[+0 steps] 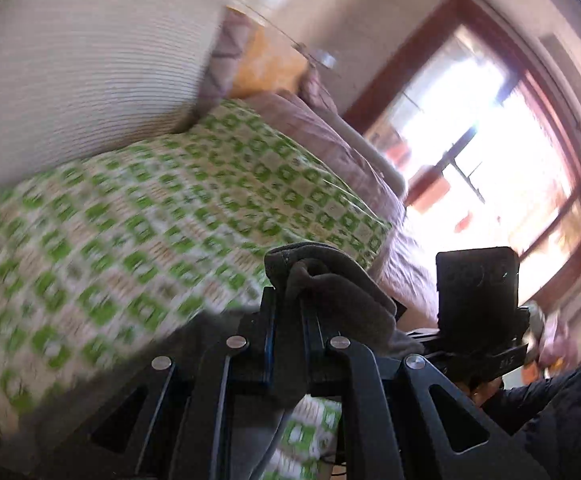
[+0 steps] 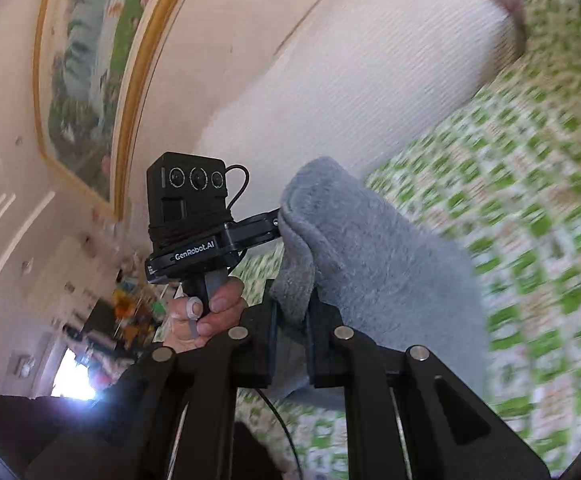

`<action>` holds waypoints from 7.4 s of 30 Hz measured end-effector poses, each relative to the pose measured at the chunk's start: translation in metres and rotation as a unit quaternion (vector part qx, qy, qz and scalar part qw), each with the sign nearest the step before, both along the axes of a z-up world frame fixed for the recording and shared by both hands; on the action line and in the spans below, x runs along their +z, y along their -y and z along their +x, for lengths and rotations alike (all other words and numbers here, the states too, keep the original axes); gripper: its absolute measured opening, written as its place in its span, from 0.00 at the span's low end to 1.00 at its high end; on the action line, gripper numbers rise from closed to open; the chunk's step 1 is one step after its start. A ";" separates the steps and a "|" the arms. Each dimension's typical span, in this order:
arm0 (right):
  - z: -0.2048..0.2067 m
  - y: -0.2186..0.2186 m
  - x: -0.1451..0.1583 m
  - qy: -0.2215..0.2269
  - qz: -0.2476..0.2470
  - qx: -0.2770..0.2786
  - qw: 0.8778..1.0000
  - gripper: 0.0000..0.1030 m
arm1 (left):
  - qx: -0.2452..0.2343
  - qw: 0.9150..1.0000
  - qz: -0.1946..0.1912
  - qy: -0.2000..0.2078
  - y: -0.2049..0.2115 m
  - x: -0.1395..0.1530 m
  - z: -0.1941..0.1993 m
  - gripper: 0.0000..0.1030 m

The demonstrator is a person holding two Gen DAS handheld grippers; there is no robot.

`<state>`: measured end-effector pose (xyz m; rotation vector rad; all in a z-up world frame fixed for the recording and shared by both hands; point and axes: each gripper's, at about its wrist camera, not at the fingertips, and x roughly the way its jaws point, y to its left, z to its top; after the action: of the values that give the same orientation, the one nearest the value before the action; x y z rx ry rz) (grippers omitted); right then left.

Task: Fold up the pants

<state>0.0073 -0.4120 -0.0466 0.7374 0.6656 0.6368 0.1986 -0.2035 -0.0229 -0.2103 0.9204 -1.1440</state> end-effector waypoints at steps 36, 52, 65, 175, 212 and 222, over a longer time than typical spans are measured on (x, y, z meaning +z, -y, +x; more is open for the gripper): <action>0.136 -0.175 -0.059 -0.076 -0.242 0.206 0.945 0.50 | 0.284 0.952 0.032 -0.112 -0.153 -0.104 -0.099 0.43; 0.143 -0.240 -0.095 -0.087 -0.327 0.324 0.884 0.09 | 0.299 0.943 0.097 -0.113 -0.147 -0.126 -0.122 0.08; 0.139 -0.225 -0.072 -0.087 -0.316 0.305 0.894 0.17 | 0.358 0.925 0.076 -0.103 -0.179 -0.099 -0.159 0.31; 0.155 -0.526 -0.006 -0.002 -0.351 0.483 0.802 0.11 | 0.630 0.774 -0.030 -0.058 -0.438 -0.150 -0.181 0.67; 0.160 -0.404 0.022 -0.024 -0.339 0.421 0.841 0.11 | 0.476 0.874 -0.009 0.101 -0.333 -0.077 -0.223 0.96; 0.158 -0.424 0.025 -0.018 -0.336 0.431 0.837 0.11 | 0.422 0.897 0.070 0.108 -0.321 -0.091 -0.193 0.96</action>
<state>0.1649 0.0117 -0.0213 -0.2657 1.1883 1.1187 0.0056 0.1175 -0.1140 -0.3169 0.5976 -0.2814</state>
